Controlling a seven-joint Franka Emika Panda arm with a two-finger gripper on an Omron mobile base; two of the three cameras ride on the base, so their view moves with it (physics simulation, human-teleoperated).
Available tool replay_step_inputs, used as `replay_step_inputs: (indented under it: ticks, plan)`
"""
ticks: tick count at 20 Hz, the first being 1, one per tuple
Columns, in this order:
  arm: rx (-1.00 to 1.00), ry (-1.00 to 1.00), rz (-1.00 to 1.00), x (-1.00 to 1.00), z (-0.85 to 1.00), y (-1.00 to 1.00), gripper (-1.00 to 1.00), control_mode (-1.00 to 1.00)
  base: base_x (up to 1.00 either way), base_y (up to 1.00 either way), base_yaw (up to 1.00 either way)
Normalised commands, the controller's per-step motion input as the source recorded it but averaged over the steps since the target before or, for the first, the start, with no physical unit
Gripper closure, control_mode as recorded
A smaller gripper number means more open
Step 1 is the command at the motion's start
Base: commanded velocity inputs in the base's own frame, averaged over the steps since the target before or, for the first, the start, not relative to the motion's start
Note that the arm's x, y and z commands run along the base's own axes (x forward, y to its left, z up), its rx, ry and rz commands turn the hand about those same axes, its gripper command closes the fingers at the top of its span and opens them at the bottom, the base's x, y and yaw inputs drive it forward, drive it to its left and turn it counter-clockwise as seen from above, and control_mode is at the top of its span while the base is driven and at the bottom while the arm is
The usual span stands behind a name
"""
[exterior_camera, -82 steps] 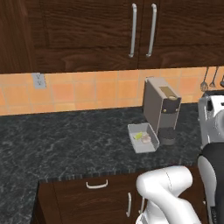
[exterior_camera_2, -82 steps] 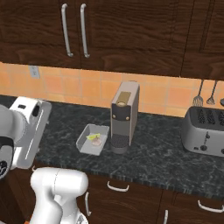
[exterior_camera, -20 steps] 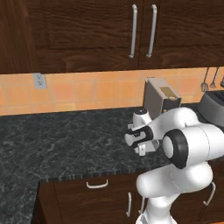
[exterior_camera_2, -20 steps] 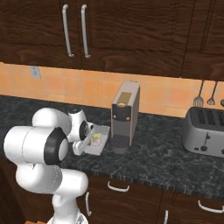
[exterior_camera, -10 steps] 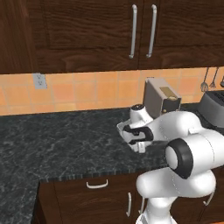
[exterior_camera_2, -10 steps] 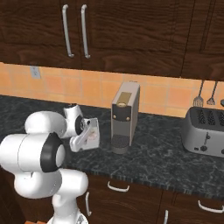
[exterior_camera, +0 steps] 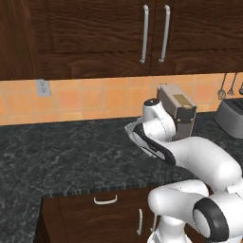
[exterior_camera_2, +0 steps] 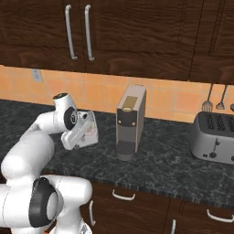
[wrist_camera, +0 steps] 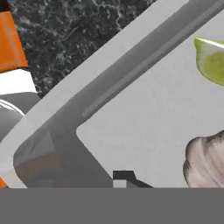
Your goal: Take the meat container that has the steak and place it on the second highest rack of the freezer. Then take the vegetable container that has the garlic and lemon wedge and place it on the highest rack of the freezer.
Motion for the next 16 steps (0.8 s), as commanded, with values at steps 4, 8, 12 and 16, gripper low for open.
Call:
replay_step_inputs:
  ticks: [4, 8, 12, 16]
  plan:
    - [0.0, 0.11, -0.13, -0.8, 1.0, 0.01, 1.0, -1.0, 0.0, 0.0, 0.0]
    - [0.0, 0.1, -0.25, -0.76, 1.0, 0.19, 1.0, -1.0, 0.0, 0.0, 0.0]
    - [0.0, 0.08, -0.41, -0.79, 0.79, 0.29, 1.0, -1.0, 0.0, 0.0, 0.0]
    - [0.0, -0.04, -0.55, -0.96, 0.26, 0.29, 1.0, -1.0, 0.0, 0.0, 0.0]
